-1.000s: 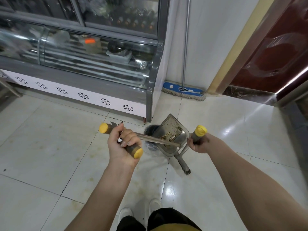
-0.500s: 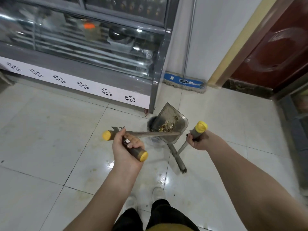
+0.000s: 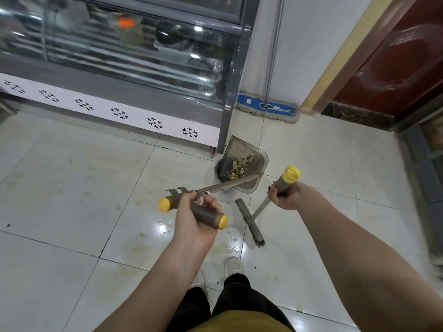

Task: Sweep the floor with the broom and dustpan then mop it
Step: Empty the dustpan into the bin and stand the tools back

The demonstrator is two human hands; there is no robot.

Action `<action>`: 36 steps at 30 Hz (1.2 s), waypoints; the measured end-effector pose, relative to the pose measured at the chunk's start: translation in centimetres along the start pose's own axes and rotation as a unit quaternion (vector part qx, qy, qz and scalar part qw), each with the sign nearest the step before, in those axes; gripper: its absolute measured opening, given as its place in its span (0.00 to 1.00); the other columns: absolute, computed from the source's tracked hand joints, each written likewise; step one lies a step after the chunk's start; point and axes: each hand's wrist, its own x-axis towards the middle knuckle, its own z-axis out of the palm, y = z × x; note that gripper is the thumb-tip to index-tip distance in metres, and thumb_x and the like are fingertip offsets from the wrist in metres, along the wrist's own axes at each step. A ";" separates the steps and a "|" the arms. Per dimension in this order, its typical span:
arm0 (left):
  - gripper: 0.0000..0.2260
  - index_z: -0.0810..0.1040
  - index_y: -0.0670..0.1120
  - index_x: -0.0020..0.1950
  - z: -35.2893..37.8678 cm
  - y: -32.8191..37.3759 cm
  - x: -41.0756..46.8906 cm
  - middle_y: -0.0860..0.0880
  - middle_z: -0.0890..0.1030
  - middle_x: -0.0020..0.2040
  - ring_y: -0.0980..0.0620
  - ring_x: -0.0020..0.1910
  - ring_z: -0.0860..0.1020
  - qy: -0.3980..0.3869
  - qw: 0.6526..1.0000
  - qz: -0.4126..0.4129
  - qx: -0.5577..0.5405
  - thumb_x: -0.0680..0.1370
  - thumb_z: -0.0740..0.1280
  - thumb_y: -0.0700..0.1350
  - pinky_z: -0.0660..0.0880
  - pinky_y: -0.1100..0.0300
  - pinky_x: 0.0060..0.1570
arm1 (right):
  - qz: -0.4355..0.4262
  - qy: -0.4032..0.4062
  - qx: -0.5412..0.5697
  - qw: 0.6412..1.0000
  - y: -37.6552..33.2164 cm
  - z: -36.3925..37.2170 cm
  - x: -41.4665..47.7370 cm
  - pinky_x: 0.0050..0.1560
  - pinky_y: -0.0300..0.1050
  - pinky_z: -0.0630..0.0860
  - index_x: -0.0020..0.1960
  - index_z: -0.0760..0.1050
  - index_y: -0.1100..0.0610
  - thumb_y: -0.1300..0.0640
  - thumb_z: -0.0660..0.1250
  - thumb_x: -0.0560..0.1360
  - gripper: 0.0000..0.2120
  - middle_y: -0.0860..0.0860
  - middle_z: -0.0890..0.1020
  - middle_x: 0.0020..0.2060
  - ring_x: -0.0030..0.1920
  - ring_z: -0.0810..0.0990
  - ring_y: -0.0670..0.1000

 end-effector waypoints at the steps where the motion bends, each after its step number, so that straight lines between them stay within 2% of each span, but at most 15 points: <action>1: 0.05 0.71 0.40 0.45 -0.1 0.1 0.0 0.44 0.77 0.30 0.55 0.24 0.73 -0.003 1.000 -0.002 0.011 0.77 0.62 0.41 0.73 0.68 0.25 | 0.001 -0.004 -0.002 1.000 0.1 0.1 0.0 0.16 0.33 0.69 0.36 0.67 0.62 0.60 0.55 0.80 0.14 0.55 0.71 0.29 0.17 0.73 0.50; 3: 0.05 0.71 0.39 0.49 -0.3 0.2 -0.1 0.40 0.80 0.39 0.53 0.23 0.76 -0.001 1.000 -0.001 0.031 0.77 0.62 0.41 0.75 0.66 0.25 | 0.002 -0.009 -0.008 1.000 0.3 0.2 -0.1 0.16 0.33 0.70 0.35 0.66 0.61 0.60 0.54 0.80 0.14 0.56 0.72 0.24 0.17 0.73 0.50; 6: 0.04 0.72 0.40 0.49 -0.4 0.1 -0.3 0.38 0.78 0.53 0.45 0.39 0.81 -0.006 0.999 0.002 0.041 0.77 0.63 0.40 0.82 0.54 0.35 | 0.000 -0.014 -0.010 1.000 0.4 0.4 -0.2 0.17 0.33 0.70 0.35 0.66 0.61 0.60 0.54 0.79 0.14 0.56 0.72 0.22 0.17 0.73 0.50; 8: 0.03 0.72 0.41 0.48 -0.3 0.1 -0.5 0.37 0.74 0.61 0.40 0.50 0.81 -0.001 0.999 0.005 0.042 0.77 0.63 0.40 0.82 0.48 0.42 | 0.001 -0.015 -0.015 1.000 0.4 0.5 -0.1 0.17 0.33 0.70 0.36 0.66 0.61 0.60 0.54 0.80 0.14 0.56 0.72 0.22 0.17 0.73 0.50; 10: 0.02 0.72 0.41 0.48 -0.2 0.0 -0.6 0.37 0.71 0.64 0.38 0.56 0.79 0.013 0.999 0.012 0.041 0.78 0.63 0.40 0.79 0.46 0.43 | 0.000 -0.015 -0.016 1.000 0.4 0.7 -0.1 0.17 0.33 0.70 0.36 0.66 0.61 0.60 0.54 0.80 0.14 0.57 0.72 0.22 0.17 0.73 0.50; 13: 0.04 0.72 0.42 0.48 -0.2 0.0 -0.4 0.39 0.68 0.66 0.36 0.60 0.76 0.039 0.998 0.022 0.036 0.78 0.64 0.42 0.76 0.48 0.44 | -0.001 -0.021 -0.019 1.000 0.3 0.8 0.1 0.17 0.33 0.70 0.36 0.65 0.60 0.59 0.54 0.80 0.14 0.57 0.72 0.21 0.17 0.73 0.51; 17: 0.09 0.72 0.46 0.47 -0.3 0.4 -0.1 0.41 0.68 0.64 0.36 0.61 0.75 0.058 0.996 0.034 0.056 0.77 0.67 0.51 0.76 0.46 0.46 | 0.001 -0.022 -0.019 1.000 0.3 0.9 0.3 0.17 0.34 0.70 0.37 0.65 0.60 0.58 0.54 0.81 0.14 0.57 0.72 0.21 0.17 0.73 0.51; 20: 0.11 0.73 0.47 0.47 -0.6 0.7 0.3 0.42 0.69 0.62 0.37 0.61 0.75 0.072 0.994 0.045 0.073 0.76 0.68 0.53 0.76 0.46 0.55 | 0.002 -0.019 -0.019 1.000 0.2 1.1 0.5 0.17 0.34 0.70 0.38 0.66 0.60 0.58 0.55 0.81 0.14 0.57 0.73 0.22 0.17 0.73 0.51; 26: 0.05 0.75 0.41 0.46 -1.1 1.2 1.5 0.44 0.74 0.48 0.41 0.65 0.72 0.082 0.990 0.074 0.082 0.78 0.65 0.42 0.75 0.51 0.55 | 0.008 -0.016 -0.024 1.000 0.5 1.0 1.0 0.17 0.34 0.70 0.37 0.66 0.60 0.58 0.55 0.81 0.14 0.57 0.72 0.21 0.17 0.73 0.50; 31: 0.03 0.73 0.39 0.46 -1.4 1.4 1.9 0.43 0.73 0.48 0.43 0.65 0.72 0.075 0.991 0.065 0.092 0.78 0.61 0.34 0.75 0.49 0.57 | 0.017 -0.009 -0.024 1.000 0.9 0.9 1.4 0.16 0.34 0.70 0.37 0.66 0.60 0.58 0.55 0.81 0.14 0.56 0.72 0.23 0.17 0.74 0.51; 36: 0.05 0.73 0.40 0.42 -2.1 1.5 1.7 0.43 0.75 0.47 0.43 0.63 0.74 0.089 0.989 0.068 0.095 0.76 0.60 0.33 0.73 0.54 0.61 | 0.025 -0.011 -0.009 1.000 1.2 0.7 1.8 0.16 0.35 0.70 0.37 0.66 0.60 0.58 0.56 0.80 0.14 0.57 0.73 0.22 0.17 0.74 0.51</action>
